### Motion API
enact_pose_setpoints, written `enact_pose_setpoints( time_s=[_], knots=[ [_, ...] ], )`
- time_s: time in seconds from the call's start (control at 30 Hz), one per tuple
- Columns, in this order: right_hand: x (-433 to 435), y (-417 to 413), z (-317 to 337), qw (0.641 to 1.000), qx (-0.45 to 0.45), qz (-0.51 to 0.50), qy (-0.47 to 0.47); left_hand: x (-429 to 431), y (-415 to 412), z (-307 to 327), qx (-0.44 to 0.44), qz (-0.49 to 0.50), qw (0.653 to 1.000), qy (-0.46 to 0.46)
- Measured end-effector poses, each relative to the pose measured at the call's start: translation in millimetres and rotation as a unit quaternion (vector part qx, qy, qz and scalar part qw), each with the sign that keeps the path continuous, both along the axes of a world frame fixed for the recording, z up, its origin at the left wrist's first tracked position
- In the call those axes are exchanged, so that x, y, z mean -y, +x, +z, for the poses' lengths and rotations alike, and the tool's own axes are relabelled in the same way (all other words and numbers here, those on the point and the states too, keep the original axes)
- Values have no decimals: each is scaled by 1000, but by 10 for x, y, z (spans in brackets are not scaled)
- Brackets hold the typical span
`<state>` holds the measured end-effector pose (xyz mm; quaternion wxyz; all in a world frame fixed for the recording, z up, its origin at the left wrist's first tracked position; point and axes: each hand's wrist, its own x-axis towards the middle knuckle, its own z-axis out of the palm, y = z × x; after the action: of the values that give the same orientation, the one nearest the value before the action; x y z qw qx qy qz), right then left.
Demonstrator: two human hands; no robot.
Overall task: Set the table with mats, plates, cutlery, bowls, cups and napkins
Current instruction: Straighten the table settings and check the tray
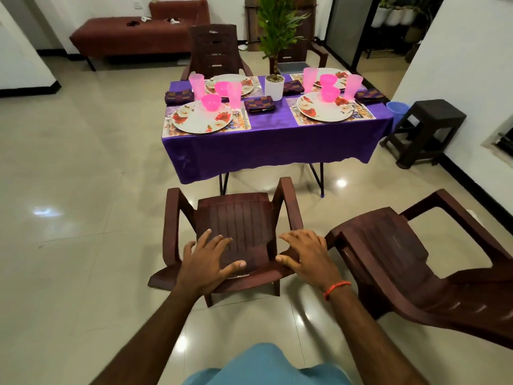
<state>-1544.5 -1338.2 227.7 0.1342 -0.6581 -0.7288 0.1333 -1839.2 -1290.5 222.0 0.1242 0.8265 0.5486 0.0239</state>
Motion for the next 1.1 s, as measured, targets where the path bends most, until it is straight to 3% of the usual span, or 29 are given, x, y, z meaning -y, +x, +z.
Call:
enact_pose_setpoints(
  time_s=[0.27,0.57,1.1],
  knots=[
    [499,622,226,992,39,-118,35,-174,961,120,45,-100,994,12],
    [1379,1449,397,972,33,-232,3,261,2181,251,87,-203,975,18],
    [3298,3139,598,941,78,-330,19,1944,4575,328,116,-311,943,2]
  ],
)
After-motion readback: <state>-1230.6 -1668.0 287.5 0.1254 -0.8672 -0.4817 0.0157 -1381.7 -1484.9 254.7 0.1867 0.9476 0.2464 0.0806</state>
